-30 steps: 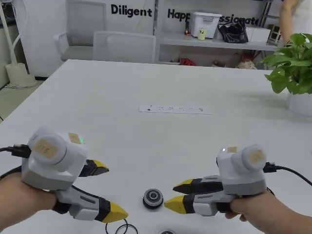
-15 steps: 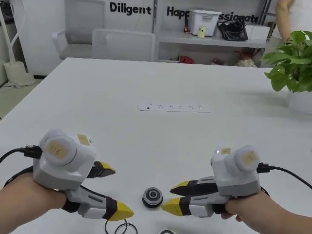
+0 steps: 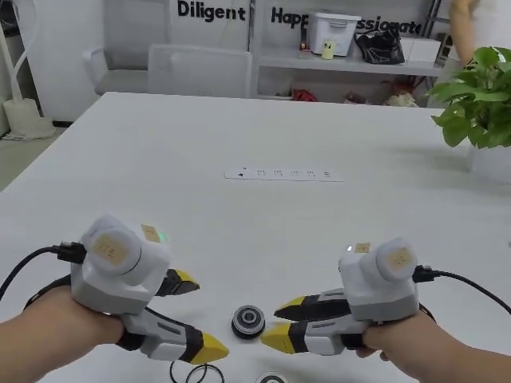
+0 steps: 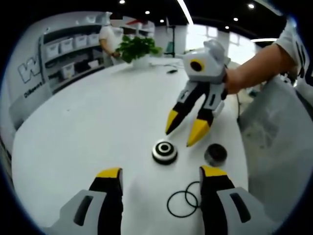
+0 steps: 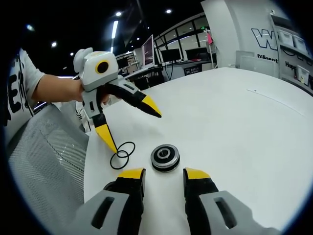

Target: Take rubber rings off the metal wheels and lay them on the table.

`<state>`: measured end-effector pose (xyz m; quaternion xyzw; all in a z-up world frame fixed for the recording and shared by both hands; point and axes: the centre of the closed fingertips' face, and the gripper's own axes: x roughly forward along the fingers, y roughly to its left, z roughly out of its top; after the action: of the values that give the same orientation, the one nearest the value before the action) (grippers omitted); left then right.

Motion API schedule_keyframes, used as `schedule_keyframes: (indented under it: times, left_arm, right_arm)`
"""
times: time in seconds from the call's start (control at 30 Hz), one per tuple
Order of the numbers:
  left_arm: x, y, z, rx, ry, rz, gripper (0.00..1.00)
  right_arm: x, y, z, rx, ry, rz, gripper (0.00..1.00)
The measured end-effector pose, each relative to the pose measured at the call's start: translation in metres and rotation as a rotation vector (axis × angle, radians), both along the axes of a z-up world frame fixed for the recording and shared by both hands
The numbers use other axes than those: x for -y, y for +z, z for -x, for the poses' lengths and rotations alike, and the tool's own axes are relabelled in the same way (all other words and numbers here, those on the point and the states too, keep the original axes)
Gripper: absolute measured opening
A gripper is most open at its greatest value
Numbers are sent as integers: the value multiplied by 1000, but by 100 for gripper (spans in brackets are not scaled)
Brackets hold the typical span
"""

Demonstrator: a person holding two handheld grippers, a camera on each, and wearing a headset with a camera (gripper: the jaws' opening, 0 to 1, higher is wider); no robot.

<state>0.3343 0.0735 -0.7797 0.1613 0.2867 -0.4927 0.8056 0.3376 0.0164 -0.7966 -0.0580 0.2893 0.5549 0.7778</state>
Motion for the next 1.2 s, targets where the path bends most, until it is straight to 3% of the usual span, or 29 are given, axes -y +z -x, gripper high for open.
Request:
schedule_keyframes:
  times: [0.43,1.2]
  left_arm:
    - [12,-6,-4,-25,11,28,58]
    - [31,-8,-4,-33,-12,58,43]
  right_arm:
    - [-1,-4,1,9,11,11,26]
    - [-2,-7,2,3,12,10,26]
